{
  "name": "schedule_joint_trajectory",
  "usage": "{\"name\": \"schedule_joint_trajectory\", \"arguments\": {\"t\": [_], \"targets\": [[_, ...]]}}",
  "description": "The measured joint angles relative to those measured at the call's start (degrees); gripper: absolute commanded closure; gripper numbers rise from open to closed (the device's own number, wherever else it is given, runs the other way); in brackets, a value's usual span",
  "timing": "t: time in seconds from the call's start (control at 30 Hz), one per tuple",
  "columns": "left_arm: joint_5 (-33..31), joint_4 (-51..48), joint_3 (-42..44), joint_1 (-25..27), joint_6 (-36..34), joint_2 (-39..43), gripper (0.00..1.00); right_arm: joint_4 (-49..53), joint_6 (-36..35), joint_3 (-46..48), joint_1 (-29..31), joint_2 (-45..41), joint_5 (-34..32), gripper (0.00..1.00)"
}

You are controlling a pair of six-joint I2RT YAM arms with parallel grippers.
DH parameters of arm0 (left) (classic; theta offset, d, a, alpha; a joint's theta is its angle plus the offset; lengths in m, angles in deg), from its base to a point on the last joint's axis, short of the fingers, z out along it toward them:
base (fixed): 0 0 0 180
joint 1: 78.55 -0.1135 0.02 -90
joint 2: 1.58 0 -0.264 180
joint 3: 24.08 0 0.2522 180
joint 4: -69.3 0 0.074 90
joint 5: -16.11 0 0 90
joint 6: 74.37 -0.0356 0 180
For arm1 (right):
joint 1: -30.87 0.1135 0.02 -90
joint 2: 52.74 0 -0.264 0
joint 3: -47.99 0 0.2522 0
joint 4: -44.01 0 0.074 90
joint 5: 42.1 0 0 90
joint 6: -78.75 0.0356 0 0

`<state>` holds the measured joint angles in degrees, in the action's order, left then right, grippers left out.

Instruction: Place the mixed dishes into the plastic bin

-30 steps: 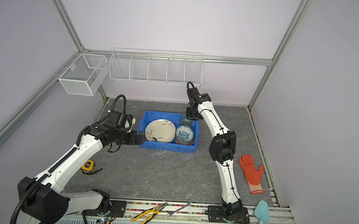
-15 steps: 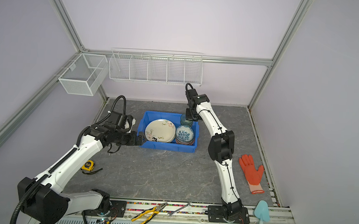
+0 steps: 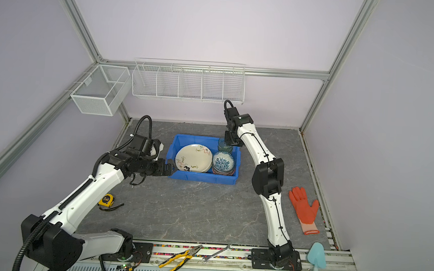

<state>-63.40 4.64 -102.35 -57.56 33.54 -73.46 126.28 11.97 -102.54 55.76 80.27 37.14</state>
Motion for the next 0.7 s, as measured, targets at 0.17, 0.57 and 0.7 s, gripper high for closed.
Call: {"name": "schedule_joint_trajectory", "arguments": {"t": [0.17, 0.57, 0.7], "targets": [[0.07, 0.17, -0.74, 0.0, 0.48, -0.26, 0.0, -0.42, -0.33, 4.24, 0.02, -8.26, -0.5, 0.46], [0.02, 1.18, -3.48, 0.0, 1.4, -1.44, 0.0, -4.59, -1.29, 28.81, 0.0, -33.35, -1.99, 0.21], [-2.58, 2.03, -3.48, -0.02, 1.86, -1.57, 0.0, -5.86, -1.18, 37.33, -0.04, -40.17, -2.29, 0.12]]}}
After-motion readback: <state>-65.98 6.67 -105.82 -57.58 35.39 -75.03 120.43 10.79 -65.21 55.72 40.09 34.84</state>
